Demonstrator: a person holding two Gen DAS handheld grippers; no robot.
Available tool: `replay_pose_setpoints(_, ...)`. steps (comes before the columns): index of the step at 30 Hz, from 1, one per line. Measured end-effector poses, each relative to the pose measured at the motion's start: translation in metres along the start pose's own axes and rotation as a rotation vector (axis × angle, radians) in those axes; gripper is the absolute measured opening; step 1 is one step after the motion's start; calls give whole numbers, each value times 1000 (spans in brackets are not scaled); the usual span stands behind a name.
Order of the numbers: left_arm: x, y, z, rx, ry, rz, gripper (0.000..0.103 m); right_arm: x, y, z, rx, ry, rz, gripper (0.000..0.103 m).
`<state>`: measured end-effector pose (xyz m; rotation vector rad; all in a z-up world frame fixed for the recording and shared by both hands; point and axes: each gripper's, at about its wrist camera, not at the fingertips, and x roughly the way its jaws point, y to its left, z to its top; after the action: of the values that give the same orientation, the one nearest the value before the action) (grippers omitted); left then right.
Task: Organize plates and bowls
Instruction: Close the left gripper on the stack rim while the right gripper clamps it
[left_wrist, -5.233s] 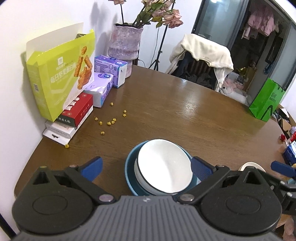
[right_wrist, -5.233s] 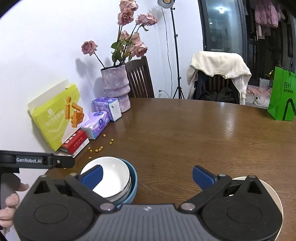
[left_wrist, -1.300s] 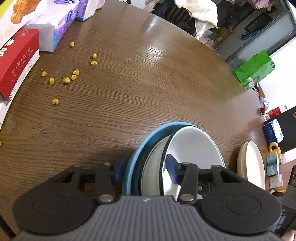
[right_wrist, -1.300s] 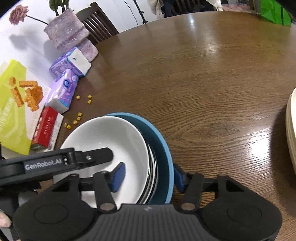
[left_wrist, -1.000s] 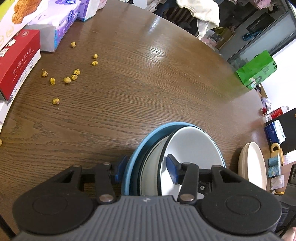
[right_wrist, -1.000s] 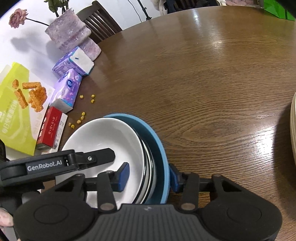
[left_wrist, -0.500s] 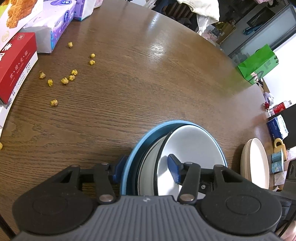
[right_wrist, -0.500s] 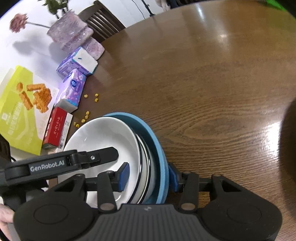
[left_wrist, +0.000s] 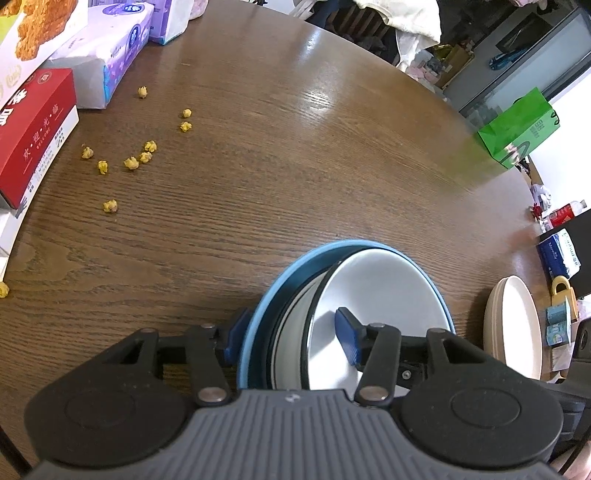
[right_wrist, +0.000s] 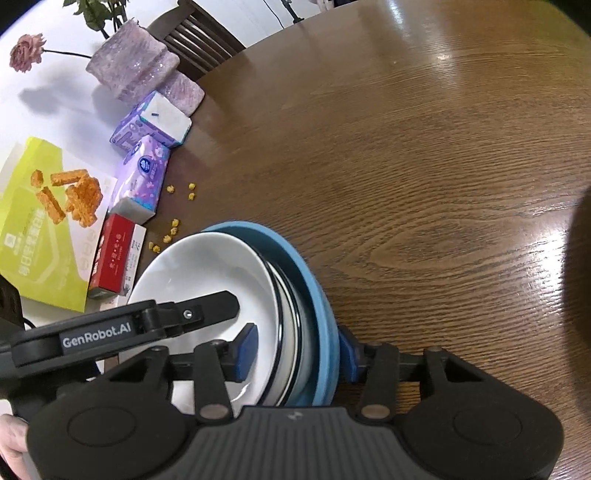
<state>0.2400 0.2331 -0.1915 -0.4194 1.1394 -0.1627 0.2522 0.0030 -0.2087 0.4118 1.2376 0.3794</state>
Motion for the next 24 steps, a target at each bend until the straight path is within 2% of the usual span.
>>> replay_pose_setpoints(10, -2, -4, -3, 12, -11, 11, 51, -5, 4, -4, -50, -35, -5, 42)
replay_pose_setpoints(24, -4, -4, -2, 26, -16, -4, 51, -13, 4, -4, -53, -55, -11, 40)
